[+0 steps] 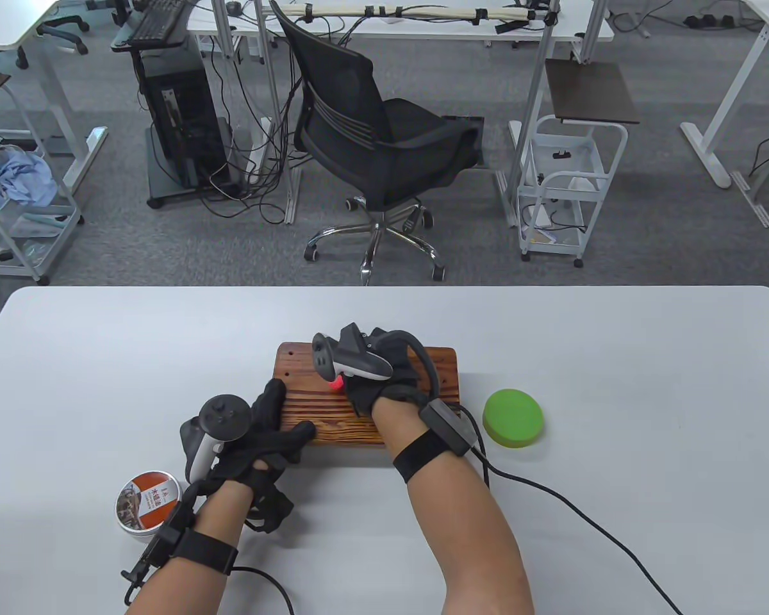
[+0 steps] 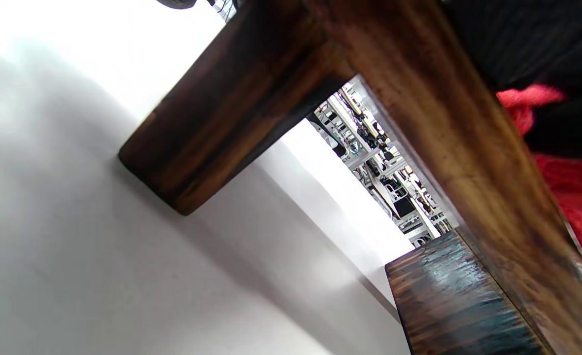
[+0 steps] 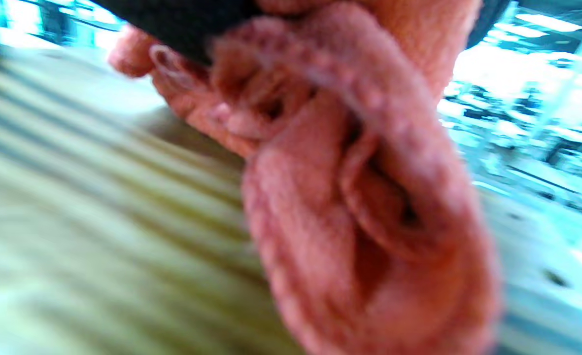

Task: Dip and apply wood wax on stool

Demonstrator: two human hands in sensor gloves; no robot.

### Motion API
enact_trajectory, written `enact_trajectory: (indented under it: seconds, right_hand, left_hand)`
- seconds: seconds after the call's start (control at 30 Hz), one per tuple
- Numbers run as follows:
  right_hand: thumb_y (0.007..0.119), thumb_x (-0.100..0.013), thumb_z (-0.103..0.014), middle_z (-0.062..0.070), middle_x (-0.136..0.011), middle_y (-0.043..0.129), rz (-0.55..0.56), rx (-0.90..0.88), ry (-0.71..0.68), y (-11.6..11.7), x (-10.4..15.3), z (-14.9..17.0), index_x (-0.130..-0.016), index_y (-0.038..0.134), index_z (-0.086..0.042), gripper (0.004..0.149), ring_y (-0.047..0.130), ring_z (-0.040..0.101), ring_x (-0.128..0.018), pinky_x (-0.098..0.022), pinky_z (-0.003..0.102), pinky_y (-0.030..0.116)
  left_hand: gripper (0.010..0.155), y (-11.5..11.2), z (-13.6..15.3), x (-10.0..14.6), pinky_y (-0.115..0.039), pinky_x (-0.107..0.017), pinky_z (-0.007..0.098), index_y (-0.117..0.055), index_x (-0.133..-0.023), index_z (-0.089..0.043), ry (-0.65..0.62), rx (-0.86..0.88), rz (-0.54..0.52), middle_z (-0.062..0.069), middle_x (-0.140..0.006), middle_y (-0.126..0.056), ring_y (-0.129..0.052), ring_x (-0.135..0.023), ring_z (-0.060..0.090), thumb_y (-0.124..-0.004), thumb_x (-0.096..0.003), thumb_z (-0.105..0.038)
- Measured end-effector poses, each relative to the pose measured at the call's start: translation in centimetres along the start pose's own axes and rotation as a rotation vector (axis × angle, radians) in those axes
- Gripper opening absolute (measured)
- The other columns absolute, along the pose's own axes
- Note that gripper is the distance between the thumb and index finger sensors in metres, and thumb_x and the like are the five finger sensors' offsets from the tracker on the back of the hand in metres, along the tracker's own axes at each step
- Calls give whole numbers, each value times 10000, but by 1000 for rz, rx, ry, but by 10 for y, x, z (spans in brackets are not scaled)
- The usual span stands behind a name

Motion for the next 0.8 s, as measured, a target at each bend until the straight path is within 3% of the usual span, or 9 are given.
enact_trajectory:
  seconds: [0.1,0.33,0.67,0.8]
  right_hand:
    - [778,-542,-277,37,-1077,671,-24,-71,25,3,-3,10,-1038,671,-472,543,751,352,-854,-681,686,628]
    - [798,-533,-269,51,-1064,703,-26,-37,-203,-3,24,-21,-1036,702,-434,538,780,358,-834,-678,681,648]
    - [789,-536,-288,18,-1067,692,-18,-35,21,7,3,31,-1025,684,-472,533,771,339,-839,-674,680,641]
    - [807,-526,-280,37,-1052,720,8,-39,-66,7,15,18,-1031,705,-418,533,805,352,-808,-664,673,669]
  left_hand:
    - [1080,0,0,0,-288,-648,871,-138,-1173,-356,0,2,-1,191,-1274,-262,-288,-1108,575,-833,-431,-720]
    - [1081,0,0,0,-290,-648,871,-137,-1173,-354,-1,2,2,193,-1274,-263,-288,-1107,578,-834,-431,-719]
    - [1082,0,0,0,-287,-648,871,-137,-1172,-360,-1,3,6,190,-1274,-266,-286,-1107,577,-836,-429,-721]
    - [1078,0,0,0,-287,-647,871,-139,-1173,-359,0,6,6,190,-1275,-266,-286,-1107,578,-834,-432,-720]
Point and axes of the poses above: the tracker on the back of each hand, its own z axis roughly to the little-finger side, its own x axis roughly from the fingertips to the wrist, y = z × x, the point moved 3 cm from there along -x, roughly from the wrist to the fingertips
